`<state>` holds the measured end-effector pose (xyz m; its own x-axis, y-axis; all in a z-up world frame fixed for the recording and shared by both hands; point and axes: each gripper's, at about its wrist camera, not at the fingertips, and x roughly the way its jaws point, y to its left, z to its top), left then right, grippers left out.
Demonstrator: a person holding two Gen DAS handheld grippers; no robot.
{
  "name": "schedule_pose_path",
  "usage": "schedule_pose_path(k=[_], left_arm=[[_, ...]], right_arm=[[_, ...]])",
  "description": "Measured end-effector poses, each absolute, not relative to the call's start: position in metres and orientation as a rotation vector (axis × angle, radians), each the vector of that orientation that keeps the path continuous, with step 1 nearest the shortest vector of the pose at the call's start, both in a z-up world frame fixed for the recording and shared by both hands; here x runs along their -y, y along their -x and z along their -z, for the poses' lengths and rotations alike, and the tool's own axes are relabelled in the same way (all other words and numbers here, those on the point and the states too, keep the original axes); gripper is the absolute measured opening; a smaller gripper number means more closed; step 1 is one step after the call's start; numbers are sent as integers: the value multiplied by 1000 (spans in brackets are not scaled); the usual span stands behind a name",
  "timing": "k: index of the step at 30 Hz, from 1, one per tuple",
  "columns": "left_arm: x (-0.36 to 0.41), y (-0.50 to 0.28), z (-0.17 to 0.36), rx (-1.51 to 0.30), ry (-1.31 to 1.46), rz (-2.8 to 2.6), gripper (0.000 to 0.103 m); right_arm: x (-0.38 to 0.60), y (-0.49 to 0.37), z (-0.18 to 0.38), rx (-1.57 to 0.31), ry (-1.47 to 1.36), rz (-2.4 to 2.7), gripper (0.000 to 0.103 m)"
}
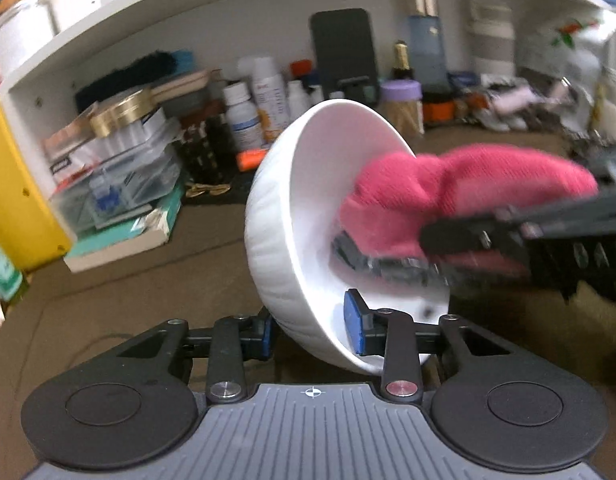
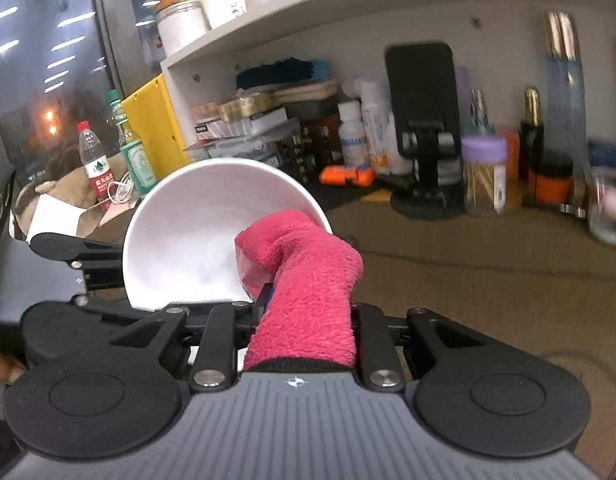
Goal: Clean bowl
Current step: 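Rub the towel around the bowl interior with the right gripper, then keep wiping inside the bowl with the towel in the right gripper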
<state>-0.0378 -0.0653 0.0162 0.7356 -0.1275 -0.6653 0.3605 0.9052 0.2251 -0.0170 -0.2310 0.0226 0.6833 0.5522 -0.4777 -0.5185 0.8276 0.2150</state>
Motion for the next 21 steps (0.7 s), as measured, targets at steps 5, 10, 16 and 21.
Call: schedule_pose_path(k=[5, 10, 16, 21], left_arm=[[67, 42, -19, -700, -446, 319, 35], [64, 36, -24, -721, -515, 363, 36], [56, 23, -27, -743, -549, 391, 36], [49, 12, -27, -754, -530, 369, 37]], right_arm=[[214, 24, -42, -469, 44, -635, 22], [190, 54, -53, -286, 258, -760, 22], [199, 79, -50, -240, 298, -903, 22], [228, 40, -29, -456, 31, -714, 22]])
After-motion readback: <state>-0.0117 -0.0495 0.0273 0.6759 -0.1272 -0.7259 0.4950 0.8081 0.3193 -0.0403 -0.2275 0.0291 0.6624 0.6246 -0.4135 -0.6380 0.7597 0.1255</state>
